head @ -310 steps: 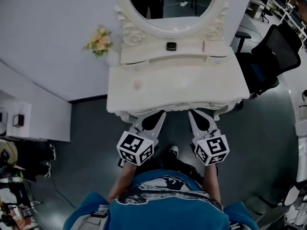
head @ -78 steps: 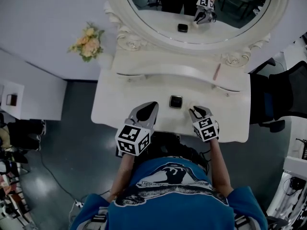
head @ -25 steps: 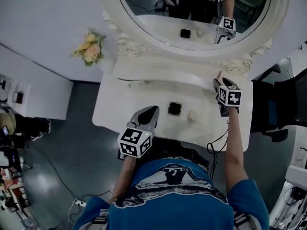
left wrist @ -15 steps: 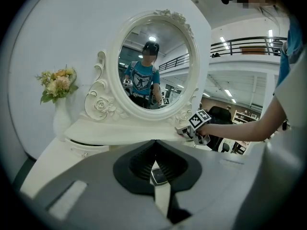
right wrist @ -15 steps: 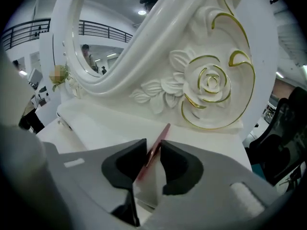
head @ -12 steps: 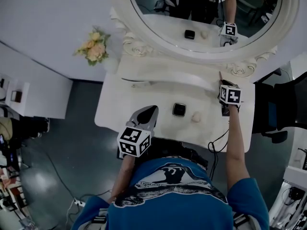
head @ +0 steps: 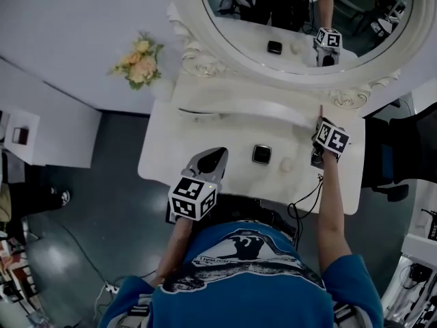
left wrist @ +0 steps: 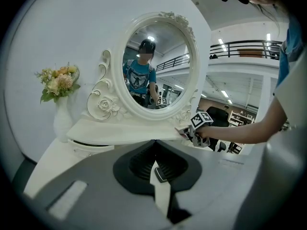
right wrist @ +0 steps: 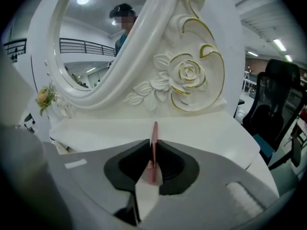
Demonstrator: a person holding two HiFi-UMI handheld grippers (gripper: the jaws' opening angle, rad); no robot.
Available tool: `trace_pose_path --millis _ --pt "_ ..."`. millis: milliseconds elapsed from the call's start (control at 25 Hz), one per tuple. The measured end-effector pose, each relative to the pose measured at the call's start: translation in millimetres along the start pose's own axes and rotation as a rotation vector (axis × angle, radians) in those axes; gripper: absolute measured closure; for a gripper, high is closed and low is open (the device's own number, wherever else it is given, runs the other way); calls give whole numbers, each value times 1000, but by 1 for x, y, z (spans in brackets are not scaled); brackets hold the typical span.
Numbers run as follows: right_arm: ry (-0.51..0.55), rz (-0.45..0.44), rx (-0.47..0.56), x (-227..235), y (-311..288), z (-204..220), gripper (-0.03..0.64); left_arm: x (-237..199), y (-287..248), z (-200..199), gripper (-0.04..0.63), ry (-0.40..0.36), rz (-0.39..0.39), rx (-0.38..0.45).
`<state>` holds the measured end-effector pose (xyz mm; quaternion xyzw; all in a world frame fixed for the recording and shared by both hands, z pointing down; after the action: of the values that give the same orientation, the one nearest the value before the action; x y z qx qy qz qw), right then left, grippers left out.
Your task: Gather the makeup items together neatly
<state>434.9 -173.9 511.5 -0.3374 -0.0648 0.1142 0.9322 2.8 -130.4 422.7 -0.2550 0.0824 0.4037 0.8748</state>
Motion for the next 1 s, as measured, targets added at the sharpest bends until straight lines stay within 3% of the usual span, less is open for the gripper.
trace_pose_path --millis 360,1000 --pt "-157 -109 3 -36 35 32 568 -18 5 2 581 1 33 -36" --pt "-43 -348 -102 -225 48 96 568 -66 20 -4 581 -20 77 -60"
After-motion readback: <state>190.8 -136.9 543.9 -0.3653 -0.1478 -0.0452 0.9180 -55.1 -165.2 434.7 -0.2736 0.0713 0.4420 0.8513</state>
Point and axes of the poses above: the fingertips, and each gripper's own axes: y backward along the fingers, x to its right, z out of its underside, the point moved 10 cm from there along y, backward along the fingers, and after that the axes turned 6 degrees about y, right-handed, at the moved point
